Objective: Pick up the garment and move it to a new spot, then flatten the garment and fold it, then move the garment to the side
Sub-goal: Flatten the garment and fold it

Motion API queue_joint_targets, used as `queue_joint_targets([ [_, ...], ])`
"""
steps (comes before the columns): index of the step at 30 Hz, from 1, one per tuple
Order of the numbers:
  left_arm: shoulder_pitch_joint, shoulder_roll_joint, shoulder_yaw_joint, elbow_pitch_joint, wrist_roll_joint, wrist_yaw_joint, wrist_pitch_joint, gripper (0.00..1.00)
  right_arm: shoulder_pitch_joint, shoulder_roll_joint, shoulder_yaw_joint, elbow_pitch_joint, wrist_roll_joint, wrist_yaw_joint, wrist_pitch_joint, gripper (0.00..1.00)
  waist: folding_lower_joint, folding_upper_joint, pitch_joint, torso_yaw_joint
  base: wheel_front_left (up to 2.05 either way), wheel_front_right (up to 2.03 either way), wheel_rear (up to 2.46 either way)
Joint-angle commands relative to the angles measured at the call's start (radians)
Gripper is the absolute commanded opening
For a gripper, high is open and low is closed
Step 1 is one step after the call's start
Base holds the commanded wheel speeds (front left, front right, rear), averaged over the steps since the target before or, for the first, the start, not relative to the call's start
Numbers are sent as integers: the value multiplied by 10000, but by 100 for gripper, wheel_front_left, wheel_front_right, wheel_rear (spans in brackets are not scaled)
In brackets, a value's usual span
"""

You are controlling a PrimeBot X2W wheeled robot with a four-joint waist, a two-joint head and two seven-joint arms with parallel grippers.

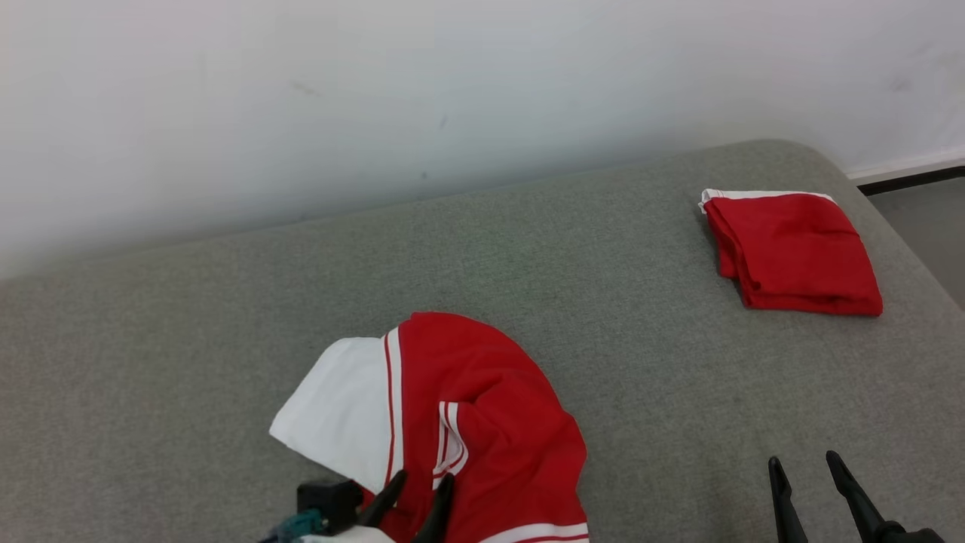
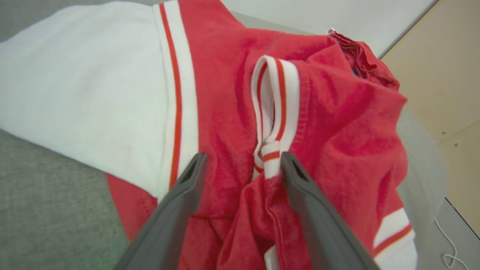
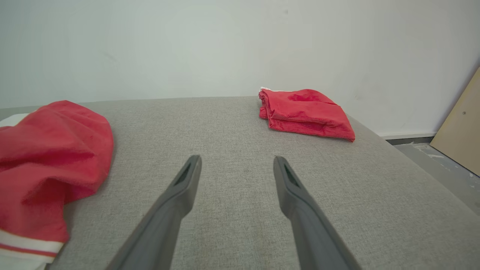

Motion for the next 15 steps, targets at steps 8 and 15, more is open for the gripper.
queue_joint_targets([
  [8, -291, 103, -276, 12, -379, -92, 460, 100, -192, 67, -76, -6, 33, -21, -27, 100, -1, -1, 216, -151, 0, 0, 0],
  [15, 84, 100, -573, -564, -409, -87, 594, 100, -126, 120, -161, 3, 24, -21, -27, 100, -1, -1, 194, -141, 0, 0, 0],
])
